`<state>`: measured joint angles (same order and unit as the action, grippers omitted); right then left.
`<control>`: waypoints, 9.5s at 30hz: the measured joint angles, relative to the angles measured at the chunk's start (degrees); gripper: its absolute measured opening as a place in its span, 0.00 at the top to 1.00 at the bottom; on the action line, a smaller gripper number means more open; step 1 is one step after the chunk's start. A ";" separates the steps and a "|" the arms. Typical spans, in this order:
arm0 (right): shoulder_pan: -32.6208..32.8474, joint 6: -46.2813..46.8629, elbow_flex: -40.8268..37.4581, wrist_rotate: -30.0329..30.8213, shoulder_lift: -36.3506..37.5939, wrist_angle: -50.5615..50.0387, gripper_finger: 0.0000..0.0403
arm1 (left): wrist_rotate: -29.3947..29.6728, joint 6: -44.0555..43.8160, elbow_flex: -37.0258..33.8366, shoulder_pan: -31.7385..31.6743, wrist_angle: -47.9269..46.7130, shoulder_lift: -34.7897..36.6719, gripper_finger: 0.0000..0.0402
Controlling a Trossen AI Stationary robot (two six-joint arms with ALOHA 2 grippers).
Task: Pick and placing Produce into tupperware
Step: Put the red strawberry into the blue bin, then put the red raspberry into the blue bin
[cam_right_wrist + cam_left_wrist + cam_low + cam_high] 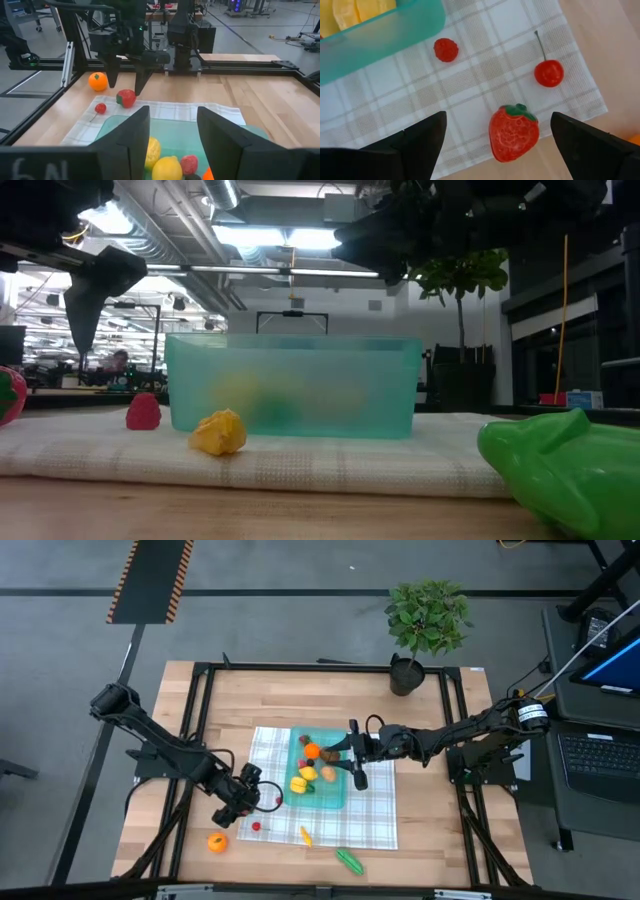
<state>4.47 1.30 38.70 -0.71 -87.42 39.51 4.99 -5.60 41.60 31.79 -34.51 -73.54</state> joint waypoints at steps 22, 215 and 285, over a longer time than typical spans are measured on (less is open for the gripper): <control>0.00 0.15 0.00 0.07 0.00 -0.24 0.59 | 0.02 -0.22 -0.07 0.46 -1.76 0.02 0.13; -1.87 -1.27 -11.08 -1.07 5.68 8.29 0.59 | -10.51 5.39 -7.59 -35.91 46.56 0.55 0.54; 13.91 3.83 -9.64 8.92 5.88 3.56 0.59 | -2.66 7.43 -18.11 -22.13 56.99 12.70 0.42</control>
<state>18.38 5.13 29.06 8.21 -81.54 43.08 2.33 1.83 23.49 9.67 22.49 -60.83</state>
